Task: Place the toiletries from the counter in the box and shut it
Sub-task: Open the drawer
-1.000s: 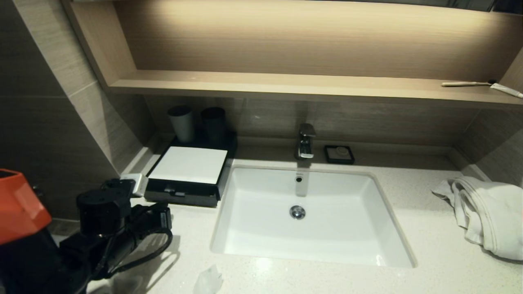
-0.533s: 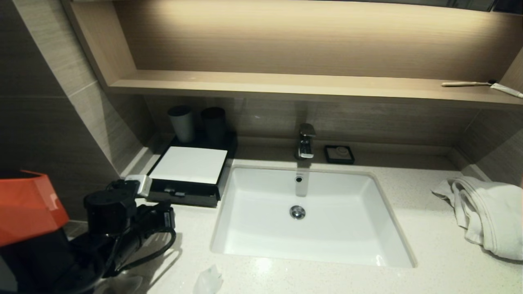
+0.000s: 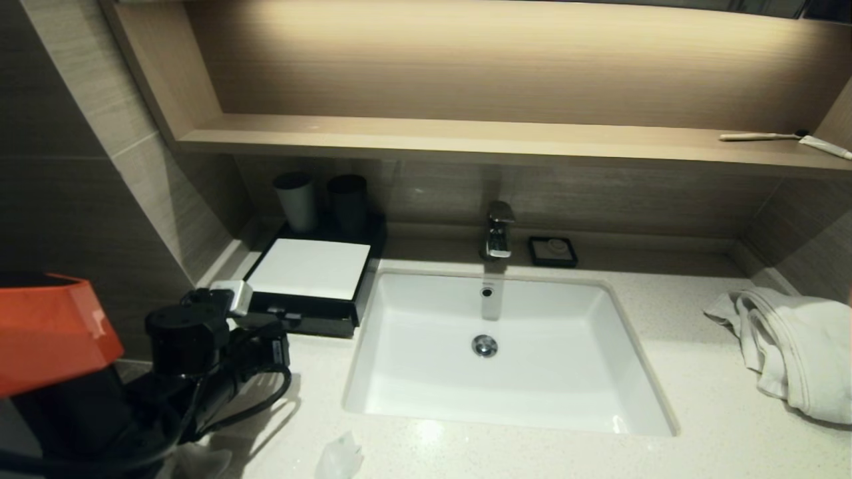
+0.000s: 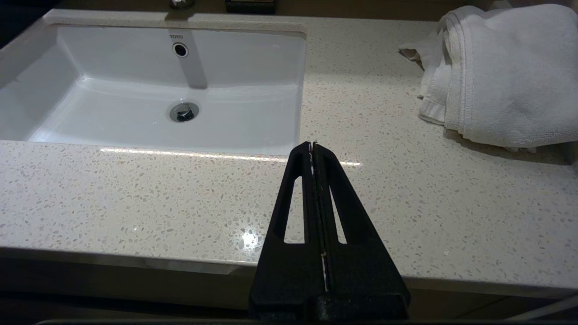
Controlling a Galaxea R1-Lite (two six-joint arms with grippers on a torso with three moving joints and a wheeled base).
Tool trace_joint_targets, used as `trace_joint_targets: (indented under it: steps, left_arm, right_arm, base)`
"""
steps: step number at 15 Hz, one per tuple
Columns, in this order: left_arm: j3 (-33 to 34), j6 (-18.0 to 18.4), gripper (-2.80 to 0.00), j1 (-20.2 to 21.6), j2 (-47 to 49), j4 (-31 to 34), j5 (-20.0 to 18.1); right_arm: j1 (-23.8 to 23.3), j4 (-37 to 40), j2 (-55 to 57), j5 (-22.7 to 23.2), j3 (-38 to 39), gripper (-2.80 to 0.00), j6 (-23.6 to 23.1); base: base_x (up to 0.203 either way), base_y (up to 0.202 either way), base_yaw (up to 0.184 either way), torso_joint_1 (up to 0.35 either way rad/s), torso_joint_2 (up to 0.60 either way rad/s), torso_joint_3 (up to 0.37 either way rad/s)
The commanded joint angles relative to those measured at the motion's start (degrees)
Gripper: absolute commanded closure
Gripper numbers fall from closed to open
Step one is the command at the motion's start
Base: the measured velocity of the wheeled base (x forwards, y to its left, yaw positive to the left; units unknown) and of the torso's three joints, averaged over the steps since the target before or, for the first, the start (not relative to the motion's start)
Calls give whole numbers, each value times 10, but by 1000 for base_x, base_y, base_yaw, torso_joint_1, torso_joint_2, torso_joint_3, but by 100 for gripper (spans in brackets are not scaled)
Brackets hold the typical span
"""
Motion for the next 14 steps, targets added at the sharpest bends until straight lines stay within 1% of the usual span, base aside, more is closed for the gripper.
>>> trace_joint_targets:
  steps: [1,5,14]
  left_arm:
    - [-7,-1,0,0,2,-4,1]
    - [-12,7,0,0,11,-5,1]
    - [-24,7,0,0,18,-5,1]
  right_arm:
    - [0,0,0,0,0,0,0]
    - [0,0,0,0,0,0,0]
    - [0,0,0,0,0,0,0]
  base:
    - [0,0,0,0,0,0]
    - [0,0,0,0,0,0]
    - [0,0,0,0,0,0]
